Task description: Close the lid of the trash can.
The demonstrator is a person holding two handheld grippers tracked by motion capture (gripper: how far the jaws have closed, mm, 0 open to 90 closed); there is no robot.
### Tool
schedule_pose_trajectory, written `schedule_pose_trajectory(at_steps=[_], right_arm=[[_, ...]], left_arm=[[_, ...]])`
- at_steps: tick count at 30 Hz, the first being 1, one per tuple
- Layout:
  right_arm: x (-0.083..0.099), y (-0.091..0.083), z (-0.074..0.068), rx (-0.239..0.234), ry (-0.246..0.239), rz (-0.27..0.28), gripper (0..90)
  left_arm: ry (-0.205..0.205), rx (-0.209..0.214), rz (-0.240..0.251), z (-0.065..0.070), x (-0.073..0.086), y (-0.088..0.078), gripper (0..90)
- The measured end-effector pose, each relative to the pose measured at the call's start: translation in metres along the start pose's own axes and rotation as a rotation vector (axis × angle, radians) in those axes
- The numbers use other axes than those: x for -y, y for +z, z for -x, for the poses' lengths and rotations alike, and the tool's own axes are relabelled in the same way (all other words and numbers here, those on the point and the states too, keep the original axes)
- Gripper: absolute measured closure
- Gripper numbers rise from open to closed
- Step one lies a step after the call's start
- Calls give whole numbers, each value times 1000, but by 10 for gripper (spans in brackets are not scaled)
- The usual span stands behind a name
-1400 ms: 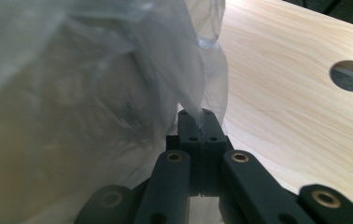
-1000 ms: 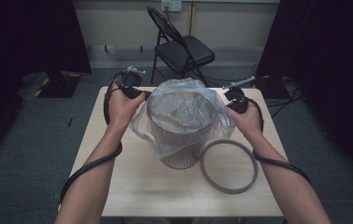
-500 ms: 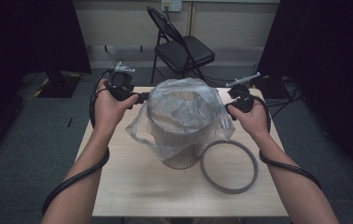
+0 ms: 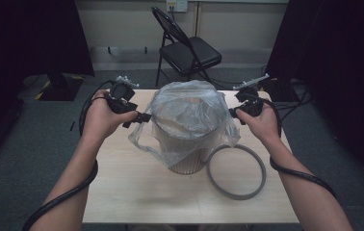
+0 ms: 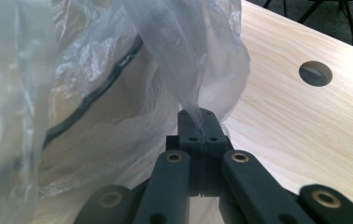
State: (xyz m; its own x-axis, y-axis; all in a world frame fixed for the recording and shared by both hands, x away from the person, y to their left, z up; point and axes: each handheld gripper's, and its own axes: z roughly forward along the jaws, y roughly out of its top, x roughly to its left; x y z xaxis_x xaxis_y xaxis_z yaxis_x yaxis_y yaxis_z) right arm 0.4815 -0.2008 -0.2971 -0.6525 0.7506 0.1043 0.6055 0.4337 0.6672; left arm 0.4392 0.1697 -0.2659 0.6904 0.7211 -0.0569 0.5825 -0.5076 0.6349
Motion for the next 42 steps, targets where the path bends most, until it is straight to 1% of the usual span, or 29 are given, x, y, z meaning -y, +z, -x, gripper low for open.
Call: schedule_pose_trajectory(at_steps=[2, 3, 4, 6, 7, 8, 9, 12, 14, 15, 16, 17, 19, 20, 21, 23, 25, 26, 27, 30, 31, 33, 34, 36, 37, 39, 40, 41, 42], right_arm=[[0, 1, 0, 3, 4, -5, 900], [1, 2, 0, -1, 7, -2, 900], [1, 3, 0, -4, 4, -1, 900], [1, 4, 1, -4, 7, -4, 900], [1, 5, 1, -7, 7, -2, 900], [1, 6, 2, -3, 9, -6, 900], [1, 7, 2, -3, 12, -6, 900], [3, 10, 4, 5, 21, -1, 900], [4, 13, 7, 14, 36, -7, 900], [5, 15, 9, 20, 49, -11, 900], [6, 18, 13, 19, 55, -8, 900], [8, 21, 15, 6, 75, -3, 900], [9, 27, 20, -10, 103, 15, 900], [9, 31, 22, -26, 113, 14, 900], [9, 35, 22, -24, 113, 9, 900], [10, 42, 22, -41, 117, 8, 900], [10, 41, 21, -31, 102, 12, 900], [10, 40, 21, -33, 100, 9, 900], [10, 39, 22, -21, 94, 6, 900], [9, 36, 27, -5, 94, 3, 900], [8, 37, 29, -1, 98, 8, 900], [6, 41, 30, -5, 108, 8, 900], [6, 44, 31, -5, 112, 15, 900], [6, 52, 32, -24, 131, 11, 900], [7, 57, 32, -28, 131, 4, 900], [10, 66, 32, -55, 143, -3, 900], [12, 69, 31, -68, 146, -4, 900], [12, 70, 31, -74, 152, 5, 900], [12, 70, 30, -86, 160, 7, 900]], left_arm=[[3, 17, -24, 1, 2, 7, 459], [-7, 33, -32, 1, 3, 10, 506], [-13, 39, -31, 1, 4, 12, 572], [-15, 47, -42, 0, 5, 16, 640], [-23, 56, -41, -1, 5, 18, 708], [-38, 56, -34, -1, 5, 20, 723], [-38, 64, -44, -1, 5, 22, 777], [-64, 50, -26, -3, 6, 25, 871], [-65, 6, -3, -6, 6, 24, 892], [-71, -10, 21, -8, 7, 24, 896], [-84, -20, 51, -10, 7, 23, 898], [-97, -12, 78, -12, 7, 23, 899], [-84, -26, 115, -13, 5, 24, 899], [-72, -35, 119, -12, 4, 25, 899], [-63, -36, 122, -12, 2, 27, 896], [-62, -29, 114, -10, 1, 31, 896], [-65, -21, 98, -10, 1, 32, 899], [-69, -17, 100, -10, 1, 32, 899], [-72, -20, 99, -10, 1, 32, 900], [-66, -40, 116, -11, 0, 30, 899], [-67, -40, 119, -12, -1, 30, 899], [-80, -41, 144, -13, -3, 31, 897], [-76, -45, 146, -14, -4, 31, 897], [-74, -52, 175, -14, -6, 31, 892], [-80, -50, 178, -13, -7, 32, 891], [-66, -65, 171, -12, -9, 36, 892], [-62, -65, 157, -12, -9, 39, 896], [-72, -57, 158, -13, -9, 42, 899], [-76, -74, 151, -15, -9, 45, 900]])
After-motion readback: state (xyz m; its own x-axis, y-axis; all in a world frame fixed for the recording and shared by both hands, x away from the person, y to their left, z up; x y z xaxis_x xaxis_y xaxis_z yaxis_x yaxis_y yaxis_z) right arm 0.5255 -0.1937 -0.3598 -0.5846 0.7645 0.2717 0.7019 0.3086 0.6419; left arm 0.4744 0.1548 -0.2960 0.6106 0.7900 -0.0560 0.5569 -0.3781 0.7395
